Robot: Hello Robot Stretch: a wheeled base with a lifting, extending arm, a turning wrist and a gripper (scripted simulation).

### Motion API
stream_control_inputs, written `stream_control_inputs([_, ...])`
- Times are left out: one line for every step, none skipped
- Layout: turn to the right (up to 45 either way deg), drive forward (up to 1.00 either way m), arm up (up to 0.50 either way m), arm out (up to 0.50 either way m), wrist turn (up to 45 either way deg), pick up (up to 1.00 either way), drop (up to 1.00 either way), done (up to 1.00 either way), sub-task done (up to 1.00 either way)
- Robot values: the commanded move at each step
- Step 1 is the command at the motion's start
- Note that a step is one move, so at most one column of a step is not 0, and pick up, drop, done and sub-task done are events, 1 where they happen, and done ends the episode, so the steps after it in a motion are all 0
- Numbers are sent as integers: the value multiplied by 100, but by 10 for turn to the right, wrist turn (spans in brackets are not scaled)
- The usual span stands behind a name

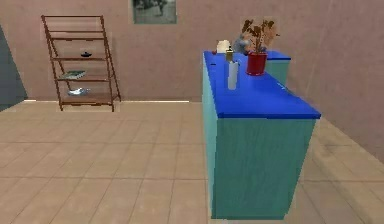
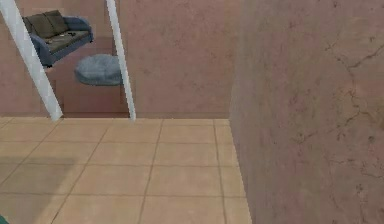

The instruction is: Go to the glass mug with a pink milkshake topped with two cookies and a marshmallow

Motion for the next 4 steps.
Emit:
stream_control_inputs([0,5,0,0,0,0,0,0,0])
stream_control_inputs([-450,0,0,0,0,0,0,0,0])
stream_control_inputs([-150,0,0,0,0,0,0,0,0])
stream_control_inputs([0,100,0,0,0,0,0,0,0])
